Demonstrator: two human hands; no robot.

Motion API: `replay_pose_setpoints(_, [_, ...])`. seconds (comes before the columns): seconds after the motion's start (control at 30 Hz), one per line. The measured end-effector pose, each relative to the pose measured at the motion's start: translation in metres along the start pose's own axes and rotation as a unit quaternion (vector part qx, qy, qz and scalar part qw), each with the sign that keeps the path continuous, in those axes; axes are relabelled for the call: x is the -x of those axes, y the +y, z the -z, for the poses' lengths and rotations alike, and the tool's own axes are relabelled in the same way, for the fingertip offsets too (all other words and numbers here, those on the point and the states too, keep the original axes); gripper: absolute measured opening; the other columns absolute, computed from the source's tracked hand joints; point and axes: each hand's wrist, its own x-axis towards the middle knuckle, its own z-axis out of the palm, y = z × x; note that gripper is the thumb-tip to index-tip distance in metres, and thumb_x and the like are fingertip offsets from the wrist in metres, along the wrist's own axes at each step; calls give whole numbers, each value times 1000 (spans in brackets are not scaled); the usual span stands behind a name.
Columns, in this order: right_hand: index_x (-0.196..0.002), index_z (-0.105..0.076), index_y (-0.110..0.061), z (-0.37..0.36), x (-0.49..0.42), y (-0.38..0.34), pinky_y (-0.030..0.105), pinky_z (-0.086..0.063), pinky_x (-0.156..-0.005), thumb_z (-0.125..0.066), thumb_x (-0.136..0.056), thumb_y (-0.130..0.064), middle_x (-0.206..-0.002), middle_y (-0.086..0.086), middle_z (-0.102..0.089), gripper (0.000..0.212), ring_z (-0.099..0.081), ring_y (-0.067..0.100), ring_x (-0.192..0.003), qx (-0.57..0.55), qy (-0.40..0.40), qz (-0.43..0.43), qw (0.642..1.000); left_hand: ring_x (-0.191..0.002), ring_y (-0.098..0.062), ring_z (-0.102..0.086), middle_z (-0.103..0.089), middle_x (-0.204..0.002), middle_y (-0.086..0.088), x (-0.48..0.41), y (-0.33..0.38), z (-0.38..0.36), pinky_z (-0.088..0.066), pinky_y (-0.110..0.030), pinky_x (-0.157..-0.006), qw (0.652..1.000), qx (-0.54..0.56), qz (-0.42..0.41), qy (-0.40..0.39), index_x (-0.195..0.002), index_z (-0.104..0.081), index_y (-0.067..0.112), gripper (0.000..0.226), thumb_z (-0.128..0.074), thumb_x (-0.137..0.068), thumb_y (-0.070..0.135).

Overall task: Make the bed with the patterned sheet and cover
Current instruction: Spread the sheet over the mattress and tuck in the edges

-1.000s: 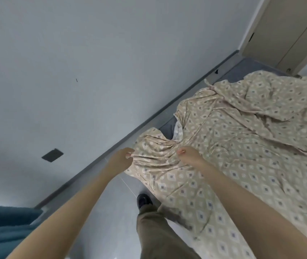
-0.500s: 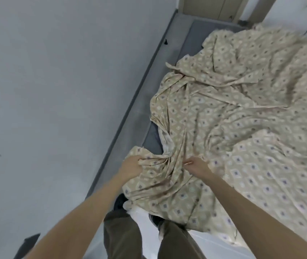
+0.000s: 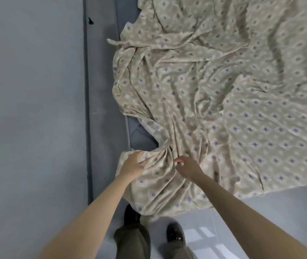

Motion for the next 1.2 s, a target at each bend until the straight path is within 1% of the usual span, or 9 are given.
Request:
replay_pose_setpoints(0.1, [-128, -55, -16, -33, -11, 10, 28, -45, -91, -47, -90, -10, -136, 6, -52, 39, -56, 22, -113, 37, 10, 2, 999, -136, -21, -34, -39, -146, -4, -15, -24, -9, -32, -37, -109, 999, -27, -32, 26, -136, -42, 16, 53, -56, -85, 16])
replay_pose_setpoints(0.27, [-144, -36, -12, -85, -26, 42, 28, -31, -104, -45, -92, -7, -150, 8, -32, 53, -32, 24, -137, 84, 10, 6, 996, -146, -27, 11, 7, -159, -3, -48, -48, -26, -4, -54, -117, 969, -245, -41, 9, -152, 3, 20, 98, -64, -82, 39])
replay_pose_setpoints(0.4, [-151, 12, -12, -140, -29, 95, 40, 2, -119, -56, -90, -14, -158, 4, 17, 91, 14, 30, -146, 186, -14, 71, 980, -143, -28, -16, -19, -153, -7, -49, -63, -57, -5, -55, -113, 939, -331, -76, 50, -152, 0, 18, 99, -61, -82, 51])
replay_pose_setpoints(0.57, [-148, 21, -21, -180, -49, 119, 62, -12, -113, -55, -86, -8, -155, -5, 28, 100, 21, 26, -144, 186, 57, 72, 978, -102, -35, -56, -53, -124, -13, -32, -103, -99, -48, -45, -85, 974, -129, -111, 152, -132, -33, 20, 58, -65, -86, 34])
replay_pose_setpoints(0.73, [-152, 9, -23, -164, -48, 125, 43, -3, -119, -59, -82, -14, -159, -7, 14, 98, 13, 27, -146, 137, 51, 108, 983, -101, -38, -58, -60, -113, -13, -9, -109, -113, -47, -43, -82, 968, -65, -125, 210, -130, -41, 16, 44, -58, -90, 22])
replay_pose_setpoints(0.83, [-151, 8, -30, -174, -50, 133, 60, -6, -115, -68, -64, -30, -158, -12, 10, 116, 15, 22, -146, 169, 110, 129, 971, -106, -33, -58, -61, -118, -6, -1, -113, -118, -47, -38, -87, 973, 21, -102, 205, -136, -43, 20, 52, -59, -87, 26])
replay_pose_setpoints(0.93, [-150, 4, -38, -189, -45, 131, 77, 9, -100, -58, -71, -29, -155, -21, 4, 100, 10, 14, -146, 176, 196, 113, 958, -103, -23, -59, -62, -113, 3, 8, -119, -119, -45, -31, -84, 968, 129, -104, 189, -127, -52, 25, 41, -59, -87, 29])
replay_pose_setpoints(1.13, [-149, -16, -40, -212, -43, 143, 71, 15, -103, -39, -75, -38, -155, -22, -15, 77, -6, 9, -146, 197, 351, 168, 900, -100, -24, -60, -64, -106, 4, 15, -137, -128, -48, -39, -94, 947, 229, -127, 185, -106, -57, 26, 32, -63, -78, 13])
replay_pose_setpoints(1.2, [-146, -27, -41, -220, -44, 151, 64, 14, -107, -33, -71, -39, -152, -23, -25, 74, -15, 8, -144, 182, 403, 215, 871, -97, -25, -62, -67, -107, -2, 15, -146, -133, -51, -35, -86, 935, 269, -123, 197, -111, -60, 17, 33, -61, -80, 5])
